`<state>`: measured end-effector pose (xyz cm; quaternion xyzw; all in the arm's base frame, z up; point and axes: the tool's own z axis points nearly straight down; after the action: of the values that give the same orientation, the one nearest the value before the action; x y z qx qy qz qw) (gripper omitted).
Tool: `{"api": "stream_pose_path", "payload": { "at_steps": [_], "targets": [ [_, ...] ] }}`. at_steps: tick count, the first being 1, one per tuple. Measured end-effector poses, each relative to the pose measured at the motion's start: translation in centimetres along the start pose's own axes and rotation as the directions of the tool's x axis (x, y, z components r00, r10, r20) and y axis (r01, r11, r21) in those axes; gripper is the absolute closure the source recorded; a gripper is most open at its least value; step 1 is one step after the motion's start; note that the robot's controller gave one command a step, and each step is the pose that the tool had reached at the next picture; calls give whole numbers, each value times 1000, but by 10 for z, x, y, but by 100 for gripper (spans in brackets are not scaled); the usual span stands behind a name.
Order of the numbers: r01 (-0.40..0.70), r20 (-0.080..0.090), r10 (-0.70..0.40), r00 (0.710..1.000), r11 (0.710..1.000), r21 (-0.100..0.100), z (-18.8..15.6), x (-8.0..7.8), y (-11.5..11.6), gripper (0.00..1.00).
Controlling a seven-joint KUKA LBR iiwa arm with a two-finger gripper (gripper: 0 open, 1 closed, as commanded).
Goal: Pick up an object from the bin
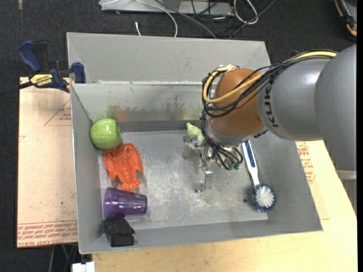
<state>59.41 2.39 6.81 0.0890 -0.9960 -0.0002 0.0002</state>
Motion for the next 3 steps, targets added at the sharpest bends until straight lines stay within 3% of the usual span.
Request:
{"api": "stream_pose_path", "payload": {
  "at_steps": [1, 2, 3],
  "targets": [
    [-63, 5, 63, 998, 998, -1, -73, 9, -21, 0],
    [295, 3, -295, 956, 956, -4, -35, -19, -69, 0],
    [292, 31, -292, 956, 956, 10, -13, -40, -80, 0]
  ]
}}
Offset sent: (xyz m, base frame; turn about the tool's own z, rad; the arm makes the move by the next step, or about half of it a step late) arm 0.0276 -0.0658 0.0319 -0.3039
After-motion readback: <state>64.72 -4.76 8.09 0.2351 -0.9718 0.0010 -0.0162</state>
